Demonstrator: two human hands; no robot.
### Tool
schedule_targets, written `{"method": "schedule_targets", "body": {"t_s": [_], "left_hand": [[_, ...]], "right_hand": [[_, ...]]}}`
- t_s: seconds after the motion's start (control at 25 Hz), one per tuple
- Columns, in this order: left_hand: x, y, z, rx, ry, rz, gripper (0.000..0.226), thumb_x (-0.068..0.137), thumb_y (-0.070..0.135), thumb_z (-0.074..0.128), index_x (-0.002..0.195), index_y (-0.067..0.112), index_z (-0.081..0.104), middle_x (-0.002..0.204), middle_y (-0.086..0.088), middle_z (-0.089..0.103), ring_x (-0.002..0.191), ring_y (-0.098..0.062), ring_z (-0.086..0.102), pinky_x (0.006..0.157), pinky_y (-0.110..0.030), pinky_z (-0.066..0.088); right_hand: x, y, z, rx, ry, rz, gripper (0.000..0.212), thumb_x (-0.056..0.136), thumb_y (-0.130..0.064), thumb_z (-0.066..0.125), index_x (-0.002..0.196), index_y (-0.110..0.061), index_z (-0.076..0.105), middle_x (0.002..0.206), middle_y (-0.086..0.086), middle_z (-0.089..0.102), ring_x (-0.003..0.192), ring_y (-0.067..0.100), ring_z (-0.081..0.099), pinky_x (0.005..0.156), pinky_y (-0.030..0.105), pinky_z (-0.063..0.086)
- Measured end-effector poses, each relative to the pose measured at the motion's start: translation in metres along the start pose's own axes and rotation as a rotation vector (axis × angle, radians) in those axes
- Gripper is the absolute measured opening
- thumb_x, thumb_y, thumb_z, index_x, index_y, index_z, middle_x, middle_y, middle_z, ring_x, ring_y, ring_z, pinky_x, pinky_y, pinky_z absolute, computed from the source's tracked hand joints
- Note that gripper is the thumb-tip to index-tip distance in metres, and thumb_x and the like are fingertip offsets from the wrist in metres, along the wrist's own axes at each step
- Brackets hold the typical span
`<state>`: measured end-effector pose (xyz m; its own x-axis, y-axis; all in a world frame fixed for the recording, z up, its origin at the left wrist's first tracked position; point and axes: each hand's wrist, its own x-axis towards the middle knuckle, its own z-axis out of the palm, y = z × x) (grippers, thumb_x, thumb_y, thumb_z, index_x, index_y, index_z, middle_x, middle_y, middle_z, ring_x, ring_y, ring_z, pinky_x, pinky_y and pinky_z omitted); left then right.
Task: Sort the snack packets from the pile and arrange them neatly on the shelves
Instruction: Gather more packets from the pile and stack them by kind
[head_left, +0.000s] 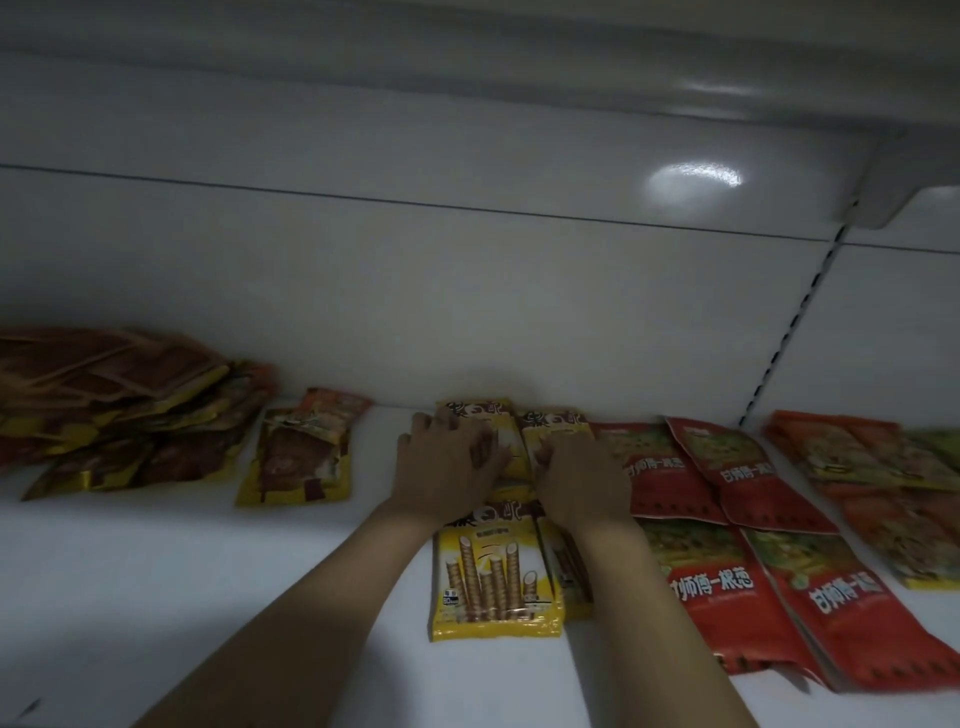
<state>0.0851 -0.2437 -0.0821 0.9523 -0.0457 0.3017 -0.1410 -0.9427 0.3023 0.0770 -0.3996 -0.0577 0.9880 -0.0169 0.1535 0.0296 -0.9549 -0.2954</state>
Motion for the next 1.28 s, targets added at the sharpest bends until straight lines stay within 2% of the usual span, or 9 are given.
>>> {"method": "schedule_targets", "body": {"t_s": [0.16,0.32,0.48,0.64,0.72,0.8,1.0,1.16,1.28], "left_hand": [[0.003,-0.010,-0.002,-0.098,-0.067,0.043,0.075,0.076,0.081,0.023,0.127,0.040,0.059,0.133,-0.002,0.048,0.122,-0.031,0.042,0.098,-0.044,0.041],[-0.009,-0.003,-0.025,-0.091,-0.161,0.137,0.066,0.086,0.072,0.045,0.146,0.046,0.031,0.157,0.007,0.018,0.145,-0.020,0.010,0.114,-0.048,0.017],[-0.039,-0.005,-0.051,-0.154,-0.271,0.264,0.066,0.077,0.076,0.057,0.136,0.054,0.039,0.141,0.022,0.027,0.134,-0.005,0.013,0.111,-0.035,0.019],[-0.039,-0.008,-0.050,-0.068,-0.397,0.259,0.059,0.075,0.070,0.063,0.130,0.049,0.051,0.132,0.017,0.035,0.116,-0.006,0.021,0.096,-0.029,0.022],[-0.036,-0.008,-0.048,-0.107,-0.373,0.239,0.049,0.079,0.064,0.065,0.124,0.044,0.058,0.129,0.015,0.041,0.110,-0.005,0.025,0.092,-0.028,0.022],[-0.035,-0.009,-0.046,-0.125,-0.328,0.241,0.041,0.082,0.060,0.066,0.118,0.041,0.063,0.130,0.015,0.046,0.117,-0.009,0.033,0.096,-0.029,0.025],[-0.039,-0.012,-0.051,-0.109,-0.286,0.299,0.035,0.089,0.056,0.059,0.115,0.034,0.065,0.131,0.010,0.053,0.121,-0.012,0.044,0.100,-0.033,0.030],[-0.048,-0.056,-0.083,-0.056,-0.130,0.261,0.034,0.096,0.052,0.052,0.123,0.034,0.062,0.134,0.012,0.052,0.123,-0.012,0.043,0.103,-0.027,0.028],[-0.059,-0.121,-0.106,0.005,-0.041,0.187,0.043,0.089,0.060,0.045,0.118,0.035,0.065,0.134,0.012,0.055,0.124,-0.013,0.047,0.104,-0.026,0.030]], "right_hand": [[0.000,0.002,-0.001,-0.011,-0.040,-0.022,0.023,0.094,-0.022,0.048,0.110,-0.020,0.064,0.117,0.003,0.062,0.112,0.028,0.055,0.087,0.034,0.046],[-0.008,0.003,-0.016,0.060,-0.011,-0.040,0.032,0.098,-0.027,0.044,0.126,-0.022,0.060,0.133,0.004,0.055,0.128,0.030,0.045,0.106,0.040,0.037],[-0.033,0.012,-0.035,0.020,-0.093,-0.099,0.036,0.095,-0.023,0.052,0.129,-0.031,0.058,0.137,-0.002,0.050,0.130,0.023,0.042,0.108,0.038,0.037],[-0.040,0.003,-0.032,-0.040,-0.239,-0.118,0.036,0.093,-0.012,0.055,0.127,-0.025,0.058,0.134,0.002,0.051,0.126,0.025,0.047,0.100,0.037,0.045],[-0.036,-0.001,-0.029,-0.033,-0.233,-0.102,0.036,0.092,-0.008,0.054,0.124,-0.022,0.059,0.131,0.003,0.053,0.122,0.026,0.051,0.093,0.036,0.048],[-0.034,-0.001,-0.025,-0.006,-0.203,-0.072,0.034,0.092,-0.010,0.053,0.124,-0.022,0.059,0.131,0.004,0.053,0.122,0.027,0.050,0.091,0.036,0.048],[-0.036,-0.016,-0.022,-0.086,-0.124,-0.063,0.034,0.095,-0.019,0.052,0.128,-0.023,0.053,0.135,0.005,0.046,0.129,0.027,0.041,0.099,0.038,0.043],[-0.037,-0.057,-0.031,-0.061,0.065,-0.188,0.028,0.098,-0.030,0.048,0.124,-0.026,0.057,0.134,0.001,0.049,0.127,0.024,0.043,0.099,0.033,0.038],[-0.037,-0.114,-0.027,-0.022,0.014,-0.312,0.030,0.097,-0.038,0.048,0.124,-0.027,0.057,0.128,0.000,0.054,0.120,0.022,0.050,0.091,0.030,0.039]]}}
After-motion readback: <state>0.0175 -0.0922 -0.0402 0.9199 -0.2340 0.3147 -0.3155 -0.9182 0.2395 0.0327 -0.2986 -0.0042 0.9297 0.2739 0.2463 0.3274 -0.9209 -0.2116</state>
